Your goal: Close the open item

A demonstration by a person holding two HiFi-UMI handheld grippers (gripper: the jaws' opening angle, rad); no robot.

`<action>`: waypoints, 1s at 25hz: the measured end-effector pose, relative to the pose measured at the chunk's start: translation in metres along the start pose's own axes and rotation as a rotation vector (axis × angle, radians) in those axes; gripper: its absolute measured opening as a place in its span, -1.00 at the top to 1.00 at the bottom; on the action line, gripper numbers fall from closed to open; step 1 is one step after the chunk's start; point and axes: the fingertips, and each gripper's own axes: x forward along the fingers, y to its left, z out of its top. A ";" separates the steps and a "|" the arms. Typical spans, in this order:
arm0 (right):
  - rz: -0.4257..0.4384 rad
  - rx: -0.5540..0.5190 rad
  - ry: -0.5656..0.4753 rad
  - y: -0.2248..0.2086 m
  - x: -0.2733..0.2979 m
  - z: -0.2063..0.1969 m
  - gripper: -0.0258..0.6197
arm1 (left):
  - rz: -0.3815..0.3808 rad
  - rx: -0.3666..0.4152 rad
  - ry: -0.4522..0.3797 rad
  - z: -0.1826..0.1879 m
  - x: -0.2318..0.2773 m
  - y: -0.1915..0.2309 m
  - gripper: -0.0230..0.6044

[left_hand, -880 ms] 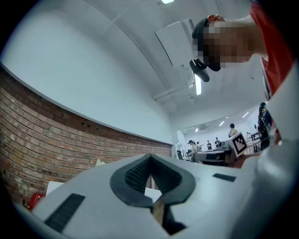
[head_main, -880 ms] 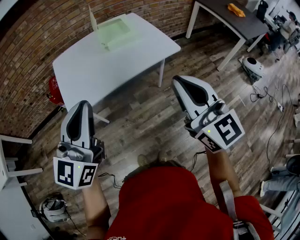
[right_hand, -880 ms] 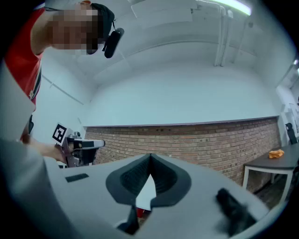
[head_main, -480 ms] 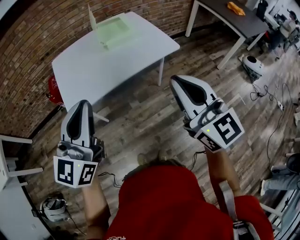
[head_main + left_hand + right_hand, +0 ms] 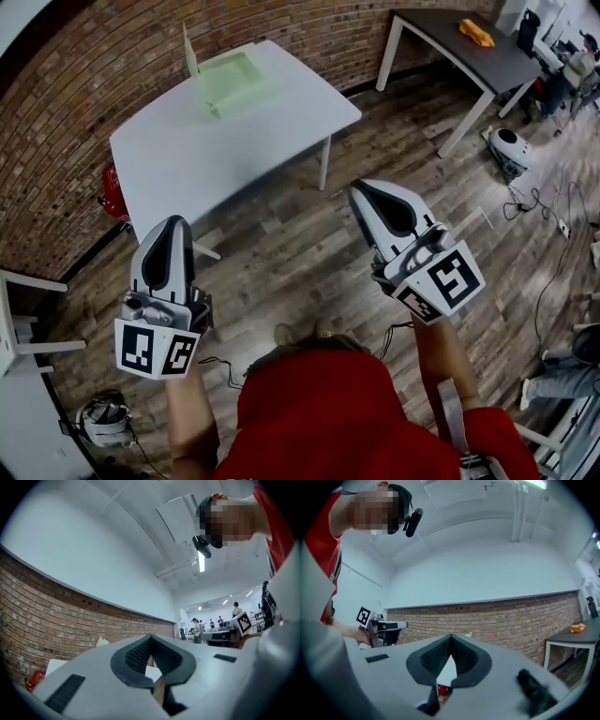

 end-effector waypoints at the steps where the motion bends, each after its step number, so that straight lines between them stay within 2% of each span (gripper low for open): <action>1: 0.000 0.003 0.002 -0.004 -0.001 -0.001 0.83 | 0.004 0.002 0.002 -0.001 0.002 -0.001 0.89; 17: 0.049 -0.010 -0.006 -0.049 -0.004 0.007 0.83 | 0.107 0.054 0.007 0.003 0.035 -0.013 0.89; 25: 0.064 0.004 0.003 -0.062 -0.001 0.004 0.83 | 0.135 0.057 0.031 -0.006 0.044 -0.018 0.89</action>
